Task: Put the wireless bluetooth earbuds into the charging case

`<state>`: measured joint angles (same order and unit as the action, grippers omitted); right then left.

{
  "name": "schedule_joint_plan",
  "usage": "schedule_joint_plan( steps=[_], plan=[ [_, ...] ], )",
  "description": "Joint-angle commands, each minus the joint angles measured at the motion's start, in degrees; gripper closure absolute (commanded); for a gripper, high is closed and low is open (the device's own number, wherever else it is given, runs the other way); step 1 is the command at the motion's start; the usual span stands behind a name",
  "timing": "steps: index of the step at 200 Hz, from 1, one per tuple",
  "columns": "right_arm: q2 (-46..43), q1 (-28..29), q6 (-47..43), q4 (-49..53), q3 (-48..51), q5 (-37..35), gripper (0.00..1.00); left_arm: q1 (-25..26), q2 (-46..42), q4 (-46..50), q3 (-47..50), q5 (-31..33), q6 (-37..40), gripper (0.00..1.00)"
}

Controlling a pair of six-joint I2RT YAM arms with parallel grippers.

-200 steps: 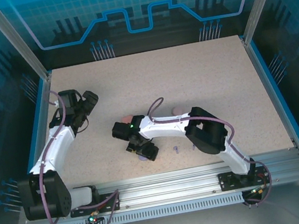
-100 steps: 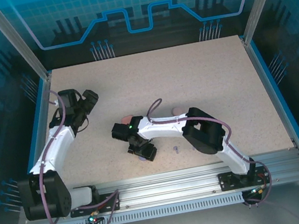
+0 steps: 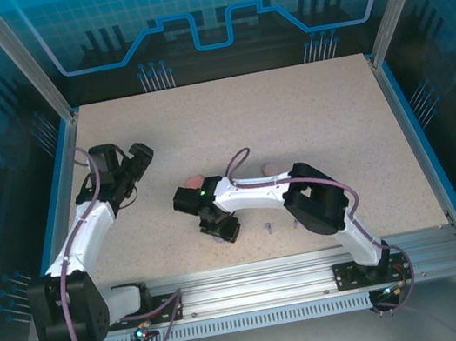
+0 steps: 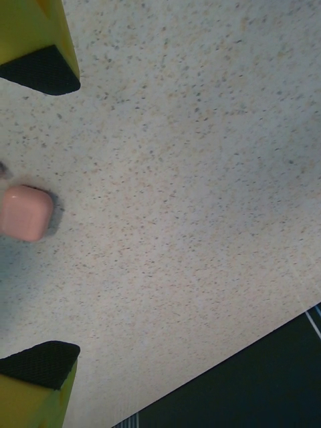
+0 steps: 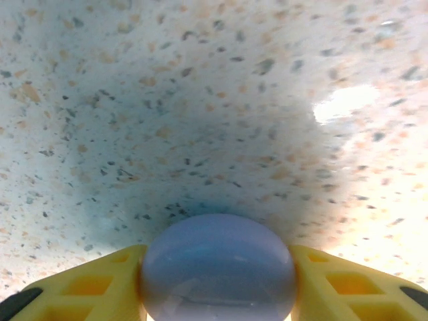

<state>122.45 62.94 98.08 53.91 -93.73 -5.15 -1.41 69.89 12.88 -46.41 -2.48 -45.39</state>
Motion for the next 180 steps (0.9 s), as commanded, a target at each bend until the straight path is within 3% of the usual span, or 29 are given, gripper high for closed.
schedule_joint_plan(
  steps=[1, 38, 78, 115, 180],
  plan=[
    [-5.54, -0.93, -1.42, 0.27, 2.69, -3.86, 0.50, -0.44, -2.27, -3.11, 4.02, -5.76, -3.00, 0.01],
    [-11.06, -4.89, -3.98, -1.82, 7.74, -5.52, 0.50, 0.40, -3.92, -8.93, 10.34, -11.63, -5.21, 0.01],
    [-14.37, -12.45, -8.40, -3.72, 9.92, -6.27, 0.49, 3.79, -6.85, -16.24, 17.24, -13.87, -7.76, 0.01],
    [-14.35, -18.78, -12.50, -6.44, 8.98, -4.76, 0.49, 9.67, -7.90, -22.68, 21.19, -14.82, -6.92, 0.01],
    [-11.86, -24.17, -14.67, -9.29, 5.29, 0.22, 0.49, 20.27, -2.89, -44.44, 28.38, -13.62, -4.78, 0.01]
  ],
)
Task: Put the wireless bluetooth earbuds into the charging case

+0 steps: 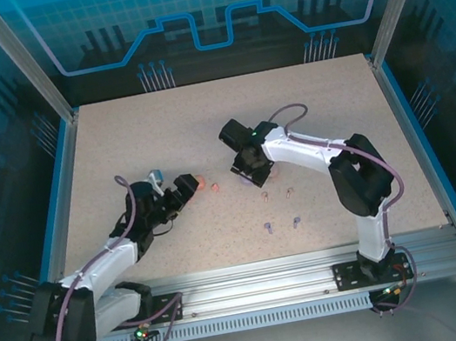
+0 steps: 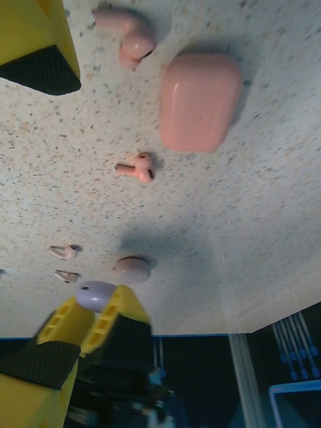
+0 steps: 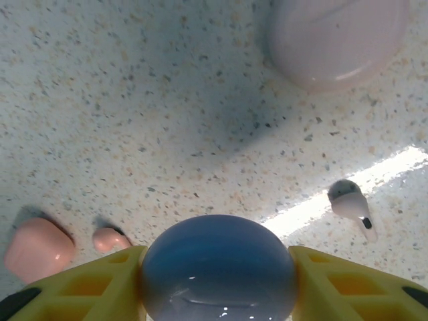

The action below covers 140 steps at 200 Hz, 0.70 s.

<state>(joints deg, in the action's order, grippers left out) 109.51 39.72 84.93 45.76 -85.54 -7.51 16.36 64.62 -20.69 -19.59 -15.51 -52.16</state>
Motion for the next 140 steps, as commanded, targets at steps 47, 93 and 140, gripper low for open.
schedule_joint_plan(
  steps=[47, 93, 140],
  plan=[
    [2.64, -1.65, -1.82, -2.69, -4.92, 5.62, 0.49, 8.60, 12.72, -23.91, -0.06, -0.83, 5.01, 0.07],
    [2.93, -1.93, -1.51, -3.52, -5.44, 7.68, 0.49, 12.31, 22.88, -35.15, -2.75, 2.00, 3.97, 0.12],
    [2.89, -2.07, -1.56, -3.92, -5.61, 8.79, 0.49, 14.57, 26.88, -39.46, -5.74, 6.01, 4.26, 0.23]
  ],
)
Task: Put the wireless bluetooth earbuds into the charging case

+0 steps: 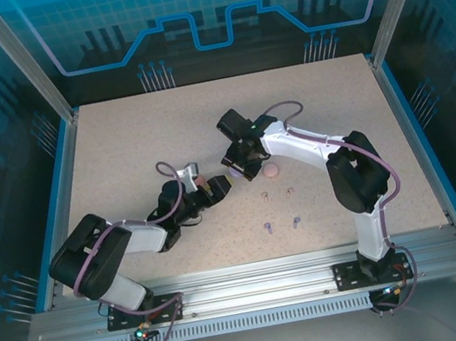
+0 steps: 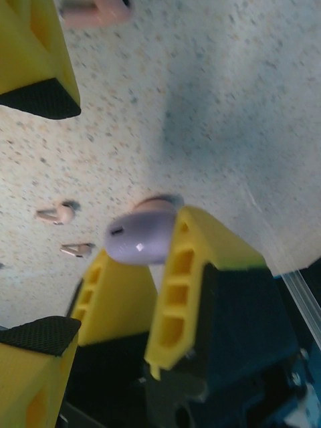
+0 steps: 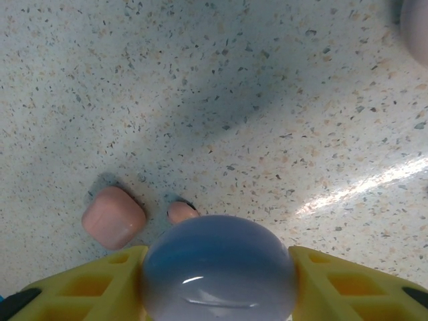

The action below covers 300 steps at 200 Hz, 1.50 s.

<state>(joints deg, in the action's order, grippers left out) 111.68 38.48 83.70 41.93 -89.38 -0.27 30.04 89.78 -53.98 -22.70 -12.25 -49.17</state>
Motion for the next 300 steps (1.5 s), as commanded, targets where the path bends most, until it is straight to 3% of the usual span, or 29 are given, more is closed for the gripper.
schedule_joint_plan(
  steps=[1, 23, 108, 183, 255, 300],
  plan=[
    [0.73, -0.84, -0.36, -0.10, -1.76, 1.57, 0.49, 0.89, 1.81, -6.20, -2.71, 2.76, 1.22, 0.23],
    [0.65, -0.86, -0.34, -0.27, -1.87, 2.02, 0.49, 1.38, 3.77, -7.15, -3.86, 3.45, 0.92, 0.31],
    [0.08, -1.04, -0.76, -0.66, -1.37, 2.73, 0.49, 2.98, 11.41, -12.60, -6.79, 5.48, -1.44, 0.41],
    [-0.47, -1.48, -0.91, -1.33, -0.14, 3.09, 0.49, 3.39, 13.28, -13.15, -8.24, 6.26, -1.87, 0.62],
    [-0.88, -1.48, -0.90, -2.11, 0.70, 3.52, 0.49, 3.56, 13.62, -12.91, -8.77, 6.88, -2.10, 0.76],
    [-1.72, -1.55, -1.13, -2.11, 0.61, 3.61, 0.48, 3.63, 13.41, -12.62, -9.02, 6.62, -2.07, 0.92]
  ],
)
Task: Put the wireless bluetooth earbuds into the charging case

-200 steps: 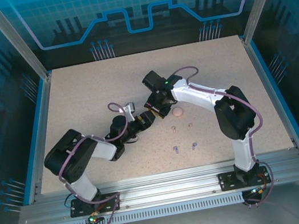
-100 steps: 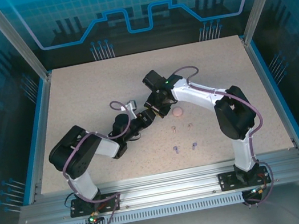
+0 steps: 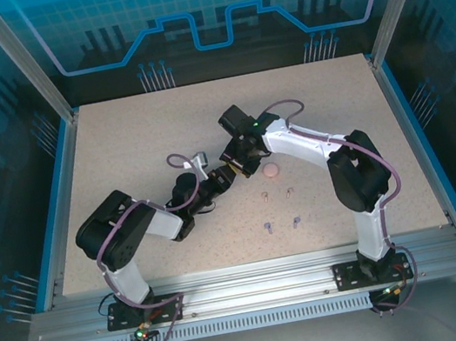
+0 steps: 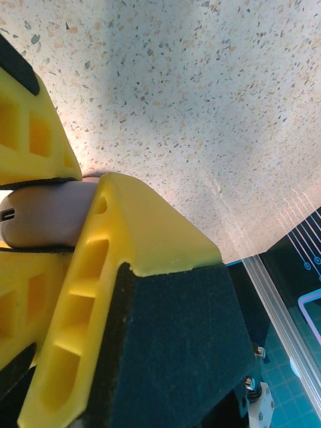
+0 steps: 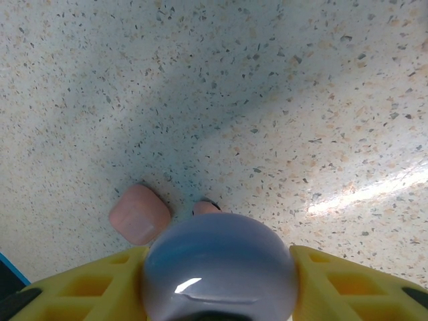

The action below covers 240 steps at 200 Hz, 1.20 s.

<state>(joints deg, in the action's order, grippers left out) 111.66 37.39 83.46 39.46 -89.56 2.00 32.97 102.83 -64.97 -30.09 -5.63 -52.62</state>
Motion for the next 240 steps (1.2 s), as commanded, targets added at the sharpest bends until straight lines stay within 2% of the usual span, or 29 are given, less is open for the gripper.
schedule_joint_plan(
  steps=[1, 19, 52, 79, 102, 130, 150, 176, 191, 206, 240],
  plan=[
    [-1.70, -0.47, -0.91, 0.35, 0.78, 1.34, 0.48, 0.74, 0.36, -1.64, -1.64, -0.04, 1.38, 0.93],
    [-2.09, -0.64, -1.00, 0.35, 0.48, 1.52, 0.43, 0.76, 0.12, -1.23, -1.73, -0.18, 1.38, 0.97],
    [-3.82, -3.14, -2.82, -0.09, -0.92, 1.78, 0.16, 0.79, -1.06, -0.03, -1.48, -1.00, 1.29, 1.00],
    [-9.12, -6.90, -6.83, 0.80, -1.24, 0.41, 0.08, 0.74, -3.57, 2.50, -1.05, -2.38, 2.12, 1.00],
    [-15.07, -10.43, -12.11, 0.21, 2.19, -0.16, 0.07, 0.68, -7.18, 6.36, -1.33, -4.97, 4.82, 1.00],
    [-21.91, -14.17, -24.16, -4.63, 9.93, 1.27, 0.06, -0.57, -12.14, 13.41, -2.73, -11.64, 9.81, 1.00],
    [-26.85, -17.03, -33.06, -14.40, 18.54, 6.69, 0.06, -2.49, -15.03, 17.41, -3.80, -17.08, 12.02, 1.00],
    [-31.66, -18.42, -44.30, -29.36, 28.46, 18.47, 0.06, -5.86, -16.81, 21.74, -6.10, -24.92, 13.14, 1.00],
    [-32.60, -18.19, -46.88, -33.97, 31.25, 24.29, 0.07, -7.06, -17.07, 24.65, -7.93, -28.90, 13.94, 1.00],
    [-32.26, -17.60, -48.55, -36.34, 32.36, 28.20, 0.08, -7.22, -17.56, 28.30, -9.64, -30.26, 15.67, 1.00],
    [-31.18, -15.79, -50.42, -37.88, 32.98, 30.75, 0.10, -7.36, -17.57, 30.45, -11.47, -31.02, 16.59, 1.00]
  ],
)
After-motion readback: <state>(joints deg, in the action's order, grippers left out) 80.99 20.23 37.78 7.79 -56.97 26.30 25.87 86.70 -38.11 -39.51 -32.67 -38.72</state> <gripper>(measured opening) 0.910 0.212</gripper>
